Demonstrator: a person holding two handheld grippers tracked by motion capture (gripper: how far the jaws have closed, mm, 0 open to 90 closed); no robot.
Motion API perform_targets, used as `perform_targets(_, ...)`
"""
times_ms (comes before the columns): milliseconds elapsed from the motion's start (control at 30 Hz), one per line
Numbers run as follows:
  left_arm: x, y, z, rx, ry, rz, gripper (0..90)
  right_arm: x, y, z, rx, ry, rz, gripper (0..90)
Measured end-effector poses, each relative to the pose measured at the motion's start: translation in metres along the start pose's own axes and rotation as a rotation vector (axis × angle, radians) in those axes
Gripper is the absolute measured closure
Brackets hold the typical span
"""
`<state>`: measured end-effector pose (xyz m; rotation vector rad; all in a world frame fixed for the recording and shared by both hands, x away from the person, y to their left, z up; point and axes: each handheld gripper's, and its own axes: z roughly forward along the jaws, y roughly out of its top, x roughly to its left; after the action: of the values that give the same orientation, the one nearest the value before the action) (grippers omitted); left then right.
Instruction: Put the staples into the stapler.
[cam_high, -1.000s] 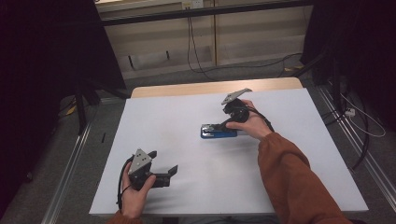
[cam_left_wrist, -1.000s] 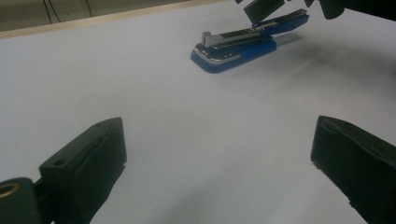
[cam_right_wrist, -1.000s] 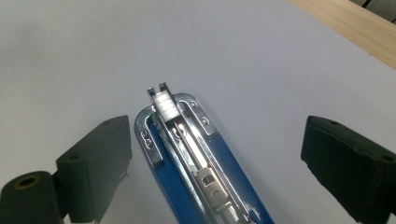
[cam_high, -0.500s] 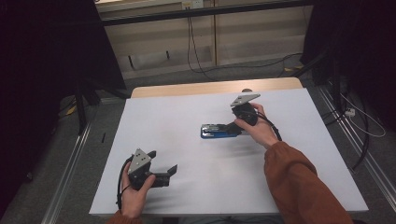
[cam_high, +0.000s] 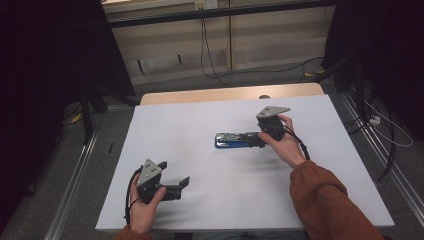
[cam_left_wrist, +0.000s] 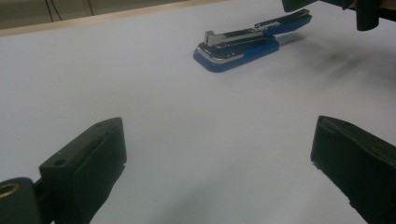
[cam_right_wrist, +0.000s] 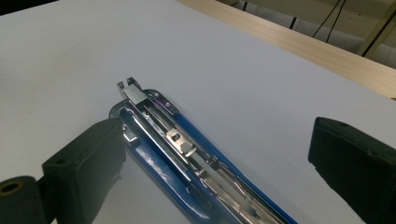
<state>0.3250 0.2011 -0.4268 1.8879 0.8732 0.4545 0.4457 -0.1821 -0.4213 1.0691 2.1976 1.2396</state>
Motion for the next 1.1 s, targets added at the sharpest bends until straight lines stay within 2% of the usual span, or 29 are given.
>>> perform_targets(300, 0.002, -0.001, 0.000, 0.003, -0.002, -0.015, 3.6, 0.001, -0.010, -0.010, -0.016, -0.014, 0.017, 4.1)
perform_targets(700, 0.002, -0.001, 0.001, 0.001, 0.001, -0.011, 3.6, 0.002, -0.022, -0.025, -0.044, -0.041, 0.031, 4.0)
perform_targets(833, 0.000, 0.000, 0.001, 0.005, 0.001, 0.005, 3.6, 0.001, -0.029, -0.034, -0.053, -0.061, 0.038, 3.8)
perform_targets(1100, -0.001, 0.001, 0.000, 0.000, -0.004, 0.006, 3.6, -0.002, -0.038, -0.051, -0.093, -0.100, 0.060, 3.7)
